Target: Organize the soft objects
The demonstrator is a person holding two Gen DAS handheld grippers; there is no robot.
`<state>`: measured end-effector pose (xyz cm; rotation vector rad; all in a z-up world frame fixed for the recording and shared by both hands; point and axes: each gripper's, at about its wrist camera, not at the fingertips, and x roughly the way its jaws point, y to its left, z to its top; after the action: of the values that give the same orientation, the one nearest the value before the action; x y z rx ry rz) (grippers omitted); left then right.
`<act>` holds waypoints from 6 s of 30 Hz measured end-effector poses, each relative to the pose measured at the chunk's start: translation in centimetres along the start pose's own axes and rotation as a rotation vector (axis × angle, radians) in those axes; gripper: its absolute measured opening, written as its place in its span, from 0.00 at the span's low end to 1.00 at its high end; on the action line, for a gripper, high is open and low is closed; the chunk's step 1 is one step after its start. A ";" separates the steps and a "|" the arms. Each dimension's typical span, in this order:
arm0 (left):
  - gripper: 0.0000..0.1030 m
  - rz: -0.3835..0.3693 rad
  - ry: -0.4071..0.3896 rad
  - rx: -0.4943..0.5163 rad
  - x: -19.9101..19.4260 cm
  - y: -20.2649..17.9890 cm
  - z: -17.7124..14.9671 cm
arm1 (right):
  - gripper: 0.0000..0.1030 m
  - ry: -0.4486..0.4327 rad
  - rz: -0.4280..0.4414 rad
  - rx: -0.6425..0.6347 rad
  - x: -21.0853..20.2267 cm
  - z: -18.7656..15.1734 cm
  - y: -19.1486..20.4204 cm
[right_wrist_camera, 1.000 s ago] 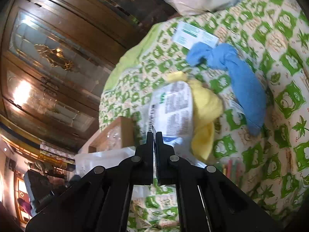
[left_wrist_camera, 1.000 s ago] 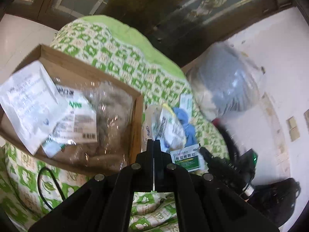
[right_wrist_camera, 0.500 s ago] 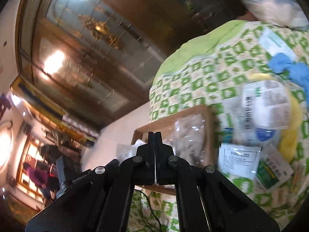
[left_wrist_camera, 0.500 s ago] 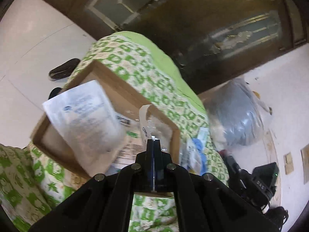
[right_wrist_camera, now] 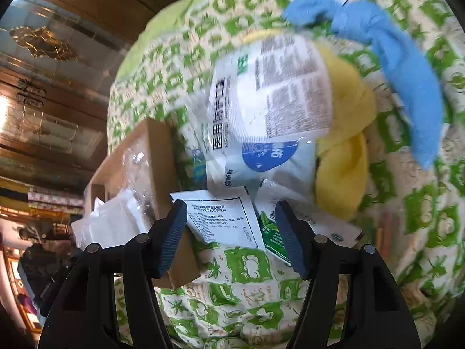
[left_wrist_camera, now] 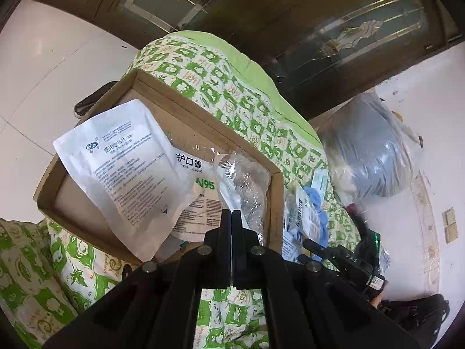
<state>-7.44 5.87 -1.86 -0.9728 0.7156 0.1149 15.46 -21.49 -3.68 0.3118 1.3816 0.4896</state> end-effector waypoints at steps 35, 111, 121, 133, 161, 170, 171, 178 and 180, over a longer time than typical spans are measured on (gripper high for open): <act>0.00 0.159 -0.022 -0.025 0.0 1.2 0.3 | 0.00 -0.113 0.140 -0.117 -5.1 -1.1 3.2; 0.57 0.207 0.552 0.631 23.1 -19.2 -10.6 | 0.45 -0.347 0.190 0.407 -7.3 -0.9 -11.1; 0.57 0.171 0.499 0.494 22.0 -18.1 -8.5 | 0.45 -0.328 0.210 0.398 -7.0 -0.7 -10.9; 0.06 0.124 0.576 0.484 20.0 -18.5 -13.5 | 0.45 -0.316 0.219 0.411 -6.6 -0.5 -11.2; 0.00 -0.285 0.301 0.068 2.3 -8.1 -5.4 | 0.02 -0.215 0.251 0.174 -2.5 3.7 -4.7; 0.00 -0.281 0.156 -0.018 1.0 -4.6 -1.7 | 0.02 -0.353 0.457 0.026 -6.6 -0.4 -0.2; 0.00 -0.273 0.135 -0.023 0.7 -4.2 -1.3 | 0.02 -0.355 0.494 -0.001 -6.7 -0.9 0.7; 0.00 -0.245 0.035 -0.133 0.0 -0.2 1.0 | 0.02 -0.217 0.541 -0.165 -1.3 -3.9 8.2; 0.00 -0.189 0.025 -0.149 0.5 0.4 1.2 | 0.02 -0.178 0.505 -0.205 0.7 -4.0 9.8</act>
<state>-6.59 6.95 -2.03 -1.1815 0.6415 -0.0101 10.17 -12.97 -0.18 0.5260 1.0633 0.9891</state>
